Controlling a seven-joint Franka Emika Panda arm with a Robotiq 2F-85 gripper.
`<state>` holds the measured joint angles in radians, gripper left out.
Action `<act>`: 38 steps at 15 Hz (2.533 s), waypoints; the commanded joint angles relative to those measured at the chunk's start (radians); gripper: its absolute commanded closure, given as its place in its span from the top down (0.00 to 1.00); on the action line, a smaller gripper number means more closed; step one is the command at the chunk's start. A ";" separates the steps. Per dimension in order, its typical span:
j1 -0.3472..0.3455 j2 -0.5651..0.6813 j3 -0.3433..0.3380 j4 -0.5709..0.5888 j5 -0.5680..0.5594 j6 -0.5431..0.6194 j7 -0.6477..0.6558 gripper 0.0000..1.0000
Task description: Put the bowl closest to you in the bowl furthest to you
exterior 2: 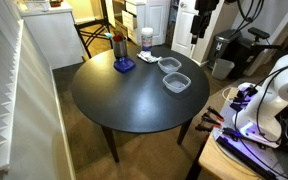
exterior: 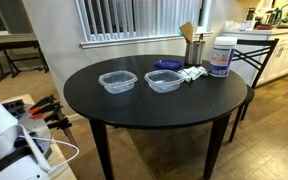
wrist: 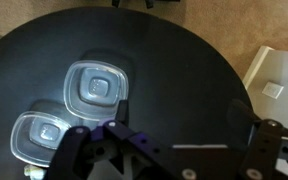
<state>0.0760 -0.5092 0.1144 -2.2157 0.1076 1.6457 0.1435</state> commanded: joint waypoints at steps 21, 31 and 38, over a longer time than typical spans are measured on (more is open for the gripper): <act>-0.016 0.251 -0.064 0.022 0.002 0.204 -0.023 1.00; -0.013 0.260 -0.058 0.011 0.015 0.243 -0.001 1.00; -0.027 0.310 -0.032 -0.077 -0.037 0.491 0.114 1.00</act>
<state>0.0686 -0.2193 0.0675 -2.2264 0.1026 2.0074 0.1864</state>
